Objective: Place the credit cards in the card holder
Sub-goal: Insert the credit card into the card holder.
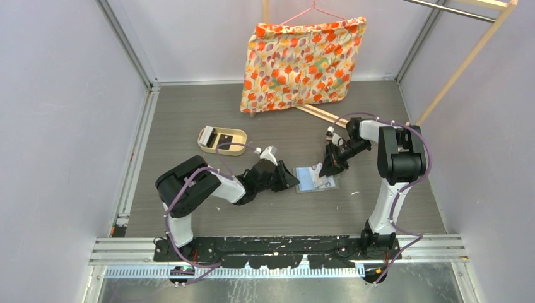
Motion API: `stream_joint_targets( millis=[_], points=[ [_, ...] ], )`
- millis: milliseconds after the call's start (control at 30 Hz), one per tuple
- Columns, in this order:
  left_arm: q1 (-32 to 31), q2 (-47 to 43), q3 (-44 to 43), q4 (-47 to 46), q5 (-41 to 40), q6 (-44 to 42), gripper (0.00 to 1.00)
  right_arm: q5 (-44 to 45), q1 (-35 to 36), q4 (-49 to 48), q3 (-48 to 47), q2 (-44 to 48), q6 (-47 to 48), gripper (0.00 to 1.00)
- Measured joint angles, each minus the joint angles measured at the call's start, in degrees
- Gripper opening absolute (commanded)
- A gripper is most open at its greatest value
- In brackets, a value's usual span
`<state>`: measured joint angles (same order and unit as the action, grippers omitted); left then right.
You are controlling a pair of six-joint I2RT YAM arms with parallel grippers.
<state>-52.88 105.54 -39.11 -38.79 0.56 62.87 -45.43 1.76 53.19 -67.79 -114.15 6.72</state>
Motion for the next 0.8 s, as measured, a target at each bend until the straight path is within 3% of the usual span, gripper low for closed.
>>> stream_joint_targets(
  millis=[533, 800],
  points=[
    [0.0, 0.61, -0.24, -0.42, 1.11, 0.02, 0.28, 3.93, 2.49, -0.22, -0.13, 1.01, 0.96, 0.29],
    [0.0, 0.85, -0.52, -0.39, 1.64, -0.02, 0.27, 8.04, 4.94, -0.17, -0.42, 2.97, 1.97, 0.37]
  ],
)
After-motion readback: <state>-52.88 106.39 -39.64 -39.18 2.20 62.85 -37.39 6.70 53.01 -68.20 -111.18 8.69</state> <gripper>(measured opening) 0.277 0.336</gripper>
